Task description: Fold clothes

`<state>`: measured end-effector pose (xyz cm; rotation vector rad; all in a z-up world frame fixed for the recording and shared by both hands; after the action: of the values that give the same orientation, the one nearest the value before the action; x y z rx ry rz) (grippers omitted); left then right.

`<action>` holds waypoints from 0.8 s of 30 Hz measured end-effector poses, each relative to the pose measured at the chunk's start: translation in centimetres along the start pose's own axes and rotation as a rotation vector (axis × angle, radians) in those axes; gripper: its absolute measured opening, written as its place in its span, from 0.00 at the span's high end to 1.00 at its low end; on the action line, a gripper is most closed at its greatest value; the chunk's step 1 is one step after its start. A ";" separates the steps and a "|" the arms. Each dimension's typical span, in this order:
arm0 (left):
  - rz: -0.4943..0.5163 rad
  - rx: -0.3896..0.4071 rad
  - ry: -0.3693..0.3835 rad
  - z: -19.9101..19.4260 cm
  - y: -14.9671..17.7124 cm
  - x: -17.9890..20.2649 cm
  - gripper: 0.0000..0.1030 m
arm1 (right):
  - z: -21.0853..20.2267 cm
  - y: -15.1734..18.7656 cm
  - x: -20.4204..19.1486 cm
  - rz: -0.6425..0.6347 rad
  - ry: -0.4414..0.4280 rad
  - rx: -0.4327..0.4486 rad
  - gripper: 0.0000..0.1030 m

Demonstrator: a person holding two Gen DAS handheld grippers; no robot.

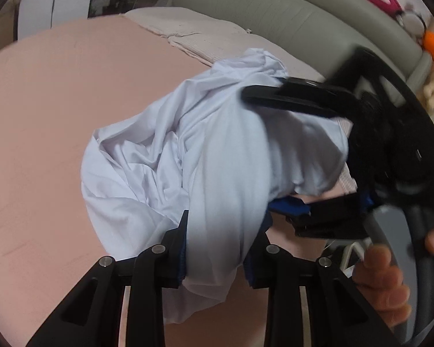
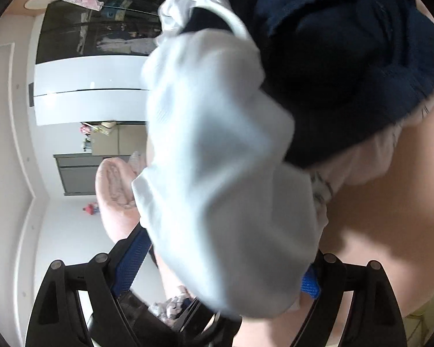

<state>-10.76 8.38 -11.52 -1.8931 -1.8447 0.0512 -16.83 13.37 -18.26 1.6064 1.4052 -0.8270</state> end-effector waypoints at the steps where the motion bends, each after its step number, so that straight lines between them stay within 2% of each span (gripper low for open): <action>1: 0.012 -0.003 -0.022 0.2 0.1 0.2 0.74 | 0.2 -0.2 0.2 0.014 0.002 -0.003 0.15; 3: 0.030 -0.010 -0.054 0.5 0.3 0.5 0.74 | 0.6 -0.5 0.6 0.017 0.011 0.001 0.15; 9: 0.023 -0.020 -0.070 0.9 0.2 0.4 0.74 | 1.6 -0.8 1.4 -0.008 -0.017 0.033 0.17; 11: 0.007 -0.032 -0.064 1.0 0.1 0.2 0.74 | 1.8 -0.9 2.4 0.008 -0.045 0.042 0.36; 12: -0.001 -0.038 -0.061 1.1 0.1 0.0 0.74 | 1.9 -0.9 3.0 0.021 -0.052 0.047 0.41; 14: -0.020 -0.045 -0.051 1.2 0.0 -0.4 0.74 | 2.0 -0.9 3.9 0.033 -0.057 0.051 0.58; 15: -0.027 -0.048 -0.042 1.2 0.0 -0.6 0.74 | 2.0 -0.9 4.1 0.024 -0.056 0.052 0.60; 18: -0.065 -0.060 -0.014 1.1 -0.2 -1.2 0.74 | 2.1 -0.9 3.6 -0.041 -0.033 0.059 0.62; 24: -0.066 -0.072 -0.021 1.2 -0.4 -1.5 0.74 | 3.0 -0.5 2.1 -0.147 0.053 0.091 0.59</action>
<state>-11.74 7.35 -12.90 -1.8847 -1.9460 -0.0170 -16.84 11.63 -21.48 1.6178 1.5574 -0.9523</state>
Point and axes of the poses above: each gripper's, at about its wrist camera, not at the fingertips, and z roughly the way its jaws point, x to its right, y to its underside, the point moved 2 cm from there along z, roughly the way its jaws point, and after that the axes turned 14 degrees about -x, right-handed, at the moved point
